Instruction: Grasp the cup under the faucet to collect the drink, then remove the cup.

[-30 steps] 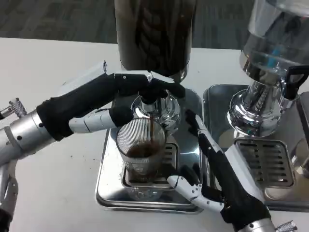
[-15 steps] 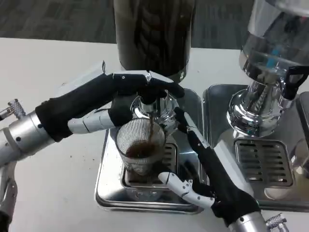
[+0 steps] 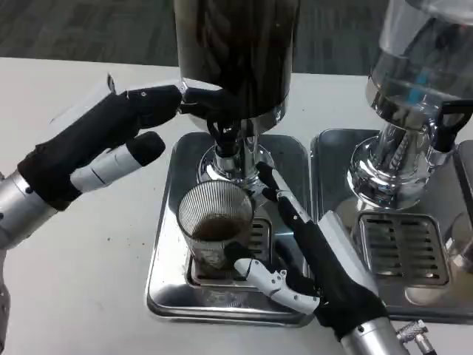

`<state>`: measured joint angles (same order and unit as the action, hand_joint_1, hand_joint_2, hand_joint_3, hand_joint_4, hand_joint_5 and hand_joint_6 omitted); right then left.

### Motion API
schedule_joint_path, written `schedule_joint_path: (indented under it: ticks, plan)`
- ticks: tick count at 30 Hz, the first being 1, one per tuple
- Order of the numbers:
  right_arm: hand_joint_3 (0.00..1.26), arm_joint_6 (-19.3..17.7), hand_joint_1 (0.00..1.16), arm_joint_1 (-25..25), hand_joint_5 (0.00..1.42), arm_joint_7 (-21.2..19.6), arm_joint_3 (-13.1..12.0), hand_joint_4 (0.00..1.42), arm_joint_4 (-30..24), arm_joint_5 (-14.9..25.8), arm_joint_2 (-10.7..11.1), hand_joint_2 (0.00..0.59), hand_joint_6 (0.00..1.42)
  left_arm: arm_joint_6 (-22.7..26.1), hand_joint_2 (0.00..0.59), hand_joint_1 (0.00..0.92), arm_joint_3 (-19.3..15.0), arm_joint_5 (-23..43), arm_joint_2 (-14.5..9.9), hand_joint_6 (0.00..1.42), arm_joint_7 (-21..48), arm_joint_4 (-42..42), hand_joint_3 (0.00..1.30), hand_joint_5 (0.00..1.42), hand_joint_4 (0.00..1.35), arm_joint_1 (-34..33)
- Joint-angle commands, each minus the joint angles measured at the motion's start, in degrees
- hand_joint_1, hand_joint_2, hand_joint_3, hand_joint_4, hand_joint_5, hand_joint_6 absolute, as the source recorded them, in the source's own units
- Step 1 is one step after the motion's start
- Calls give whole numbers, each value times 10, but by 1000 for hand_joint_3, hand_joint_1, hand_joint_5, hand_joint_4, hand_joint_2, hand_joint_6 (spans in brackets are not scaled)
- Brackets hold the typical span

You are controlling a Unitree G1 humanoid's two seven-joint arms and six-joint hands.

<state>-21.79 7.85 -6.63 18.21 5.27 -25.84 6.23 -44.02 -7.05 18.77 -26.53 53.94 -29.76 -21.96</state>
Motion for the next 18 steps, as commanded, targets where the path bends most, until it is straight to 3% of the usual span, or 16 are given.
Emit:
schedule_joint_path:
  ticks: [1, 18]
  plan:
    - [15, 5, 432, -10, 85, -1, 1, 32, 11, 5, -6, 241, 47, 1, 120, 0, -13, 6, -8, 306, -9, 11, 376, 205, 280, 15]
    - [7, 4, 433, -47, 74, 6, 5, 32, 49, 12, -14, 242, 40, 7, 129, 0, -51, 2, -29, 306, -40, 6, 383, 213, 289, 79]
